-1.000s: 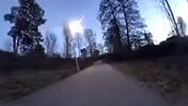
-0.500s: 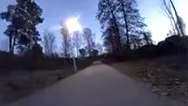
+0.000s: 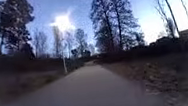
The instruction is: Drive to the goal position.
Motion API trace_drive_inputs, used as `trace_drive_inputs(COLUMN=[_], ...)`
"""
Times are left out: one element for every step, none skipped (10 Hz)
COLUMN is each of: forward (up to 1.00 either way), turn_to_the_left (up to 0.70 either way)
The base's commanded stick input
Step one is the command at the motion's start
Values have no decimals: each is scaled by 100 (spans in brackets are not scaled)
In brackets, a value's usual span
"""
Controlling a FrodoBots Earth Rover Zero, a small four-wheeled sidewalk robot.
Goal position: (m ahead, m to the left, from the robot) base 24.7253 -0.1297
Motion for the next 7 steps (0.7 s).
trace_drive_inputs(forward=[100,100,100,100,100,100,100], turn_to_the_left=[0,0,0,0,0,0,0])
